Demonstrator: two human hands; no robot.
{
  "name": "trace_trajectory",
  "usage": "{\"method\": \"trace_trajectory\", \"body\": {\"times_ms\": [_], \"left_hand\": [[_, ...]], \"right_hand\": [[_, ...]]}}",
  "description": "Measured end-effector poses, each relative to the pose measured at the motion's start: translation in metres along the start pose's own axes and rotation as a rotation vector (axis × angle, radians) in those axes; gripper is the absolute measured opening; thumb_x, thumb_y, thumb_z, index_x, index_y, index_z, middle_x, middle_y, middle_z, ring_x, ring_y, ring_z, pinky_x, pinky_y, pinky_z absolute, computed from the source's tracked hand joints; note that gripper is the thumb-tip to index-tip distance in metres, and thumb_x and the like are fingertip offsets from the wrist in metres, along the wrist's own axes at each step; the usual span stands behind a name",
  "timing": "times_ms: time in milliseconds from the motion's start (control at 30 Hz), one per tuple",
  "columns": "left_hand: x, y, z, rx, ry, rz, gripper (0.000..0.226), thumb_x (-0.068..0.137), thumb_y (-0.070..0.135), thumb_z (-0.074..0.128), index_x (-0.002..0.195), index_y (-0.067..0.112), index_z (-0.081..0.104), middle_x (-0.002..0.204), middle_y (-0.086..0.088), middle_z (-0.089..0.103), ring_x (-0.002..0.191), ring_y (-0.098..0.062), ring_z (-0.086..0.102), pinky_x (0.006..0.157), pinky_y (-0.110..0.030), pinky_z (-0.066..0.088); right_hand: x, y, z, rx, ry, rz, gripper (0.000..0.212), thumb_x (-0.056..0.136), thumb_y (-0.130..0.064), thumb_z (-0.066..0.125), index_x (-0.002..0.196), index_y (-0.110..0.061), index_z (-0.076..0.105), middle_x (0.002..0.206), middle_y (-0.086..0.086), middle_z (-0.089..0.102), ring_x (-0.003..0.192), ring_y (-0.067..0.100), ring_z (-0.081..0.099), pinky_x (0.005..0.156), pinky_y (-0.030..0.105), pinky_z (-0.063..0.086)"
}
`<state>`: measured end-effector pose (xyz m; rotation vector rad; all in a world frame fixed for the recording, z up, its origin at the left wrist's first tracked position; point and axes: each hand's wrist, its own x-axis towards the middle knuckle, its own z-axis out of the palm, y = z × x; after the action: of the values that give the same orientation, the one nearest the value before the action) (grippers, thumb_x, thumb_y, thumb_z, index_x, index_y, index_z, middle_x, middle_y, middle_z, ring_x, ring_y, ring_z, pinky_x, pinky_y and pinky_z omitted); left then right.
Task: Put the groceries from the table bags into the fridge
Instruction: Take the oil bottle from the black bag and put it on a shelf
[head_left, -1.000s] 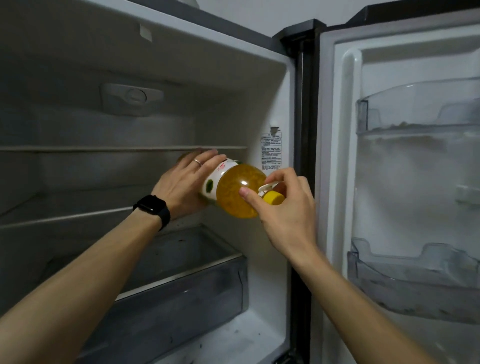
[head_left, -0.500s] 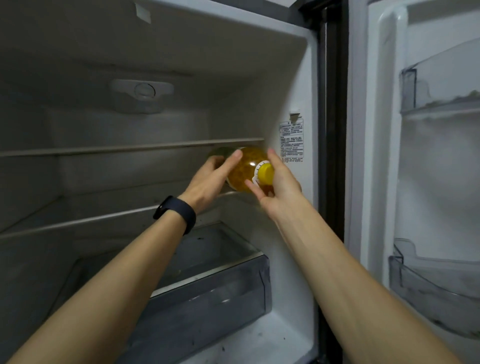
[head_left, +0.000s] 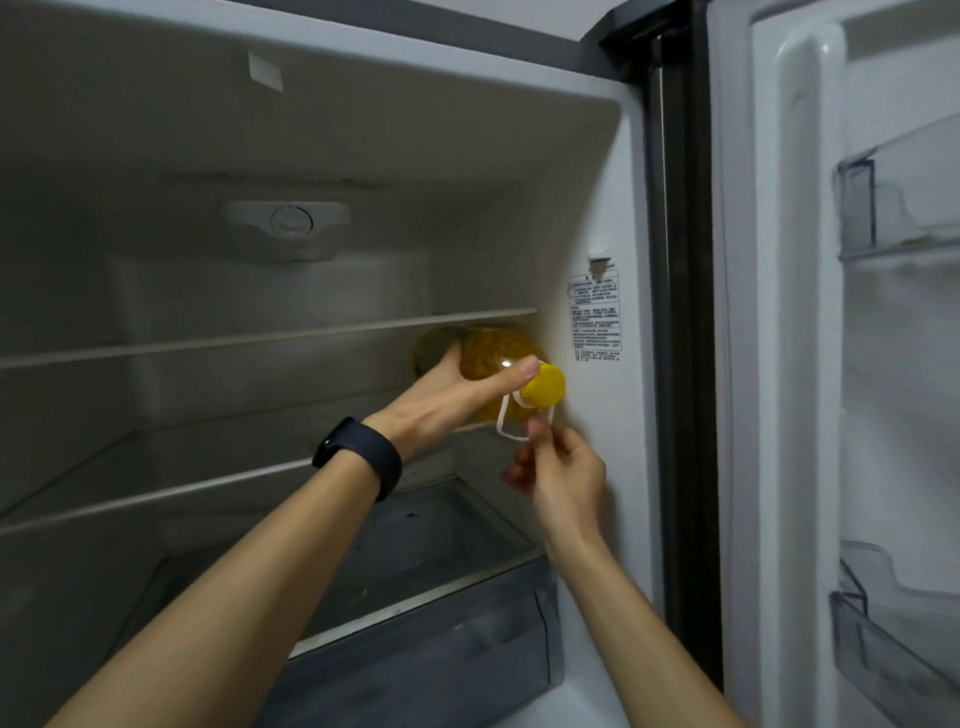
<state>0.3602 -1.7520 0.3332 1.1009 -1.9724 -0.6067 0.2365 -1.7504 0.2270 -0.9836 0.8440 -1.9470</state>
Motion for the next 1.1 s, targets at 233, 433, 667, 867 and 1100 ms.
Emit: {"method": "trace_trajectory", "body": {"times_ms": [233, 433, 667, 867, 1100], "left_hand": [[0.022, -0.011, 0.018, 0.095, 0.187, -0.047, 0.087, 0.063, 0.073, 0.076, 0.134, 0.035, 0.043, 0.123, 0.013, 0.061, 0.117, -0.012, 0.057, 0.104, -0.036, 0.045], [0.04, -0.026, 0.006, 0.097, 0.13, -0.072, 0.066, 0.075, 0.06, 0.075, 0.126, 0.038, 0.04, 0.114, 0.018, 0.058, 0.105, -0.005, 0.057, 0.085, -0.02, 0.038], [0.045, -0.019, -0.003, 0.104, 0.044, -0.119, 0.056, 0.086, 0.047, 0.07, 0.123, 0.039, 0.029, 0.098, 0.025, 0.045, 0.088, 0.003, 0.047, 0.082, -0.018, 0.034], [0.052, -0.028, -0.001, 0.117, 0.087, -0.172, 0.081, 0.069, 0.07, 0.074, 0.133, 0.029, 0.046, 0.122, 0.015, 0.056, 0.109, -0.008, 0.054, 0.088, -0.027, 0.035], [0.047, -0.019, -0.005, 0.123, 0.089, -0.193, 0.064, 0.077, 0.056, 0.076, 0.126, 0.025, 0.047, 0.117, 0.011, 0.056, 0.105, -0.01, 0.053, 0.086, -0.026, 0.036]], "right_hand": [[0.027, 0.017, 0.006, -0.076, 0.039, -0.014, 0.025, 0.098, -0.038, 0.06, 0.096, -0.016, 0.073, 0.07, 0.001, 0.071, 0.063, 0.021, 0.068, 0.067, 0.044, 0.063], [0.043, 0.017, 0.013, -0.254, 0.018, 0.055, 0.035, 0.098, -0.045, 0.058, 0.081, -0.017, 0.071, 0.071, -0.001, 0.073, 0.066, 0.018, 0.072, 0.065, 0.044, 0.064], [0.043, 0.015, 0.023, -0.189, 0.044, 0.096, 0.042, 0.101, -0.052, 0.044, 0.083, -0.021, 0.064, 0.072, 0.003, 0.071, 0.062, 0.019, 0.072, 0.064, 0.043, 0.064], [0.043, 0.009, 0.026, -0.117, 0.04, 0.179, 0.049, 0.097, -0.055, 0.05, 0.088, -0.011, 0.067, 0.068, 0.005, 0.067, 0.056, 0.017, 0.067, 0.062, 0.044, 0.063], [0.036, 0.007, 0.019, -0.105, -0.116, 0.193, 0.033, 0.093, -0.049, 0.063, 0.098, -0.017, 0.065, 0.095, 0.009, 0.07, 0.068, 0.022, 0.07, 0.062, 0.041, 0.063]]}}
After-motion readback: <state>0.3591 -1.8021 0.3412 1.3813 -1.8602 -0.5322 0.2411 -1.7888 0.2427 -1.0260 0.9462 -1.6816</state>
